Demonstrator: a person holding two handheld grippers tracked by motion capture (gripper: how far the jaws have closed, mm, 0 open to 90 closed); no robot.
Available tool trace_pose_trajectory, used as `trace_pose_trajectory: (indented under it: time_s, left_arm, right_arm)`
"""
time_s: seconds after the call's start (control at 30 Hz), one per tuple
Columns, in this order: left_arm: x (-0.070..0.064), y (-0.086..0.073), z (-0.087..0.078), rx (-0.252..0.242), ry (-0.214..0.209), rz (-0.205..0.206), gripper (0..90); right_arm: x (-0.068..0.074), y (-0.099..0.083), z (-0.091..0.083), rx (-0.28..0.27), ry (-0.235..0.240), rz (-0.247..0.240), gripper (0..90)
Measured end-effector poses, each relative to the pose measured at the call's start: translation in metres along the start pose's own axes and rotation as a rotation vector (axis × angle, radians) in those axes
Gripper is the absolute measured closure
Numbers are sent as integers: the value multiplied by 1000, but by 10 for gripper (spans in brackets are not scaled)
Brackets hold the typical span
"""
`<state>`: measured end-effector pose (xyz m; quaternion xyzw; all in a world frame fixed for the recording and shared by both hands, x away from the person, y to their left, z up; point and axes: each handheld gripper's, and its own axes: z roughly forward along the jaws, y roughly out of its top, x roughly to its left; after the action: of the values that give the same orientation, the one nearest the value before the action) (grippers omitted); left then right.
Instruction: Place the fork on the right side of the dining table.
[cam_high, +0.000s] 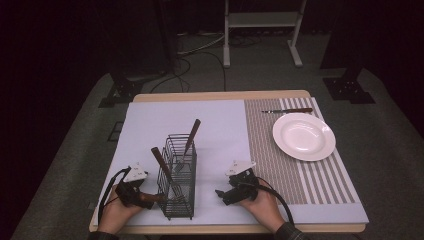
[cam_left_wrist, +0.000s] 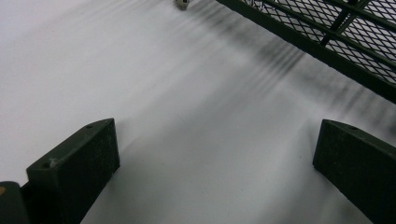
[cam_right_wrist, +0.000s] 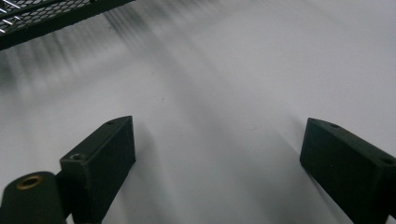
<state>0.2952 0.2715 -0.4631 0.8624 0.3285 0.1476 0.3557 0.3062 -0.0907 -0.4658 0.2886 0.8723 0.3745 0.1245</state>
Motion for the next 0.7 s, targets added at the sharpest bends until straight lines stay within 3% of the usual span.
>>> trace_pose_trajectory:
  time_s: [0.4, 0.57, 0.7]
  left_arm:
    - [0, 0, 0, 0, -2, -1, 0]
    - [0, 0, 0, 1, -2, -1, 0]
    - [0, 0, 0, 1, -1, 0, 0]
  right_arm:
    - [1, 3, 0, 21, -11, -14, 92]
    - [1, 6, -4, 17, 22, -5, 91]
    - [-2, 12, -6, 28, 32, -10, 22]
